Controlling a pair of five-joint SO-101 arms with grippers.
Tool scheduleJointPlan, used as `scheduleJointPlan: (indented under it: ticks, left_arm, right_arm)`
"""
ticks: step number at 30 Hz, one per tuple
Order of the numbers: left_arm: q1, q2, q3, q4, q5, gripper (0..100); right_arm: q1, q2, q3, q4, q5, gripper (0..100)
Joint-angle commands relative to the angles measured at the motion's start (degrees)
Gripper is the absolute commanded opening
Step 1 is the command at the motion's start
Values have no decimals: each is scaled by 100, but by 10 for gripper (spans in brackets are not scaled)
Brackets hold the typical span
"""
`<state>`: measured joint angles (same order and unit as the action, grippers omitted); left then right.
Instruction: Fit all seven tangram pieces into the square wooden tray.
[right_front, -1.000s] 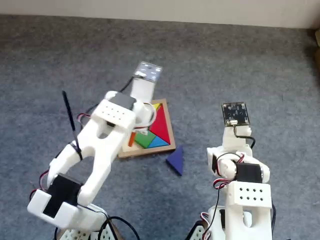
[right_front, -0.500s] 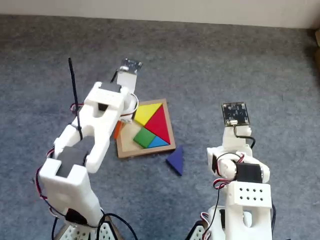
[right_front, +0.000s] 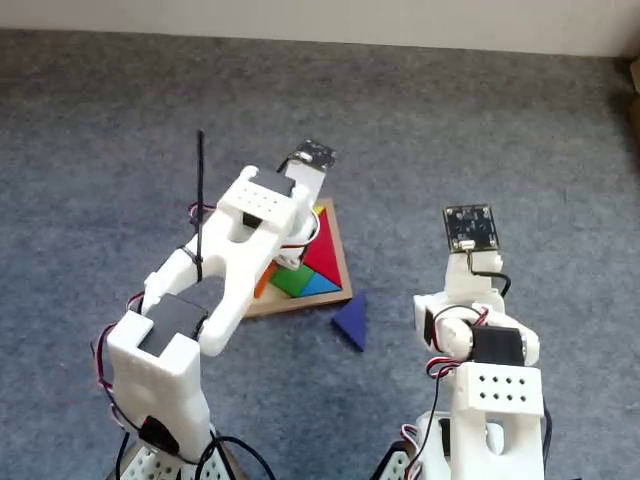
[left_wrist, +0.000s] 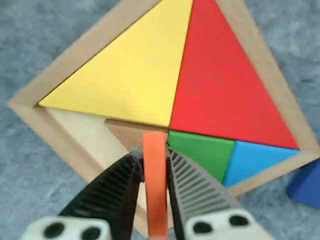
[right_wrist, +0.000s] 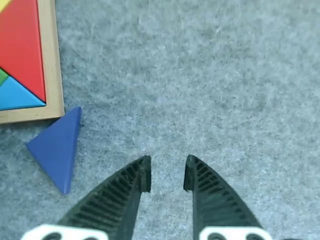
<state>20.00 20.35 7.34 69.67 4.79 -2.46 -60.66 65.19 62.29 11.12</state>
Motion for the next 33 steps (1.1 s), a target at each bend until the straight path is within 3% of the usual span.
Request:
scheduleJointPlan:
  ticks: [1, 6, 11, 20, 25, 33]
  left_arm:
    - [338, -391, -75, 97, 132, 5]
    - [251, -980, -4, 229, 158, 5]
    - [-40, -1349, 259, 105, 651, 5]
    - [-505, -1376, 1393, -1626, 1090, 28]
    - [-673, -1376, 1420, -1626, 1301, 162]
    - [-1358, -1429, 1130, -1433, 1433, 168]
  right_arm:
    - [-31, -127, -13, -110, -9, 112]
    - [-31, -127, -13, -110, -9, 112]
    - [-31, -127, -13, -110, -9, 112]
    - [-31, -127, -13, -110, -9, 112]
    - [-31, -127, -13, -110, -9, 112]
    - [-31, -127, -13, -110, -9, 112]
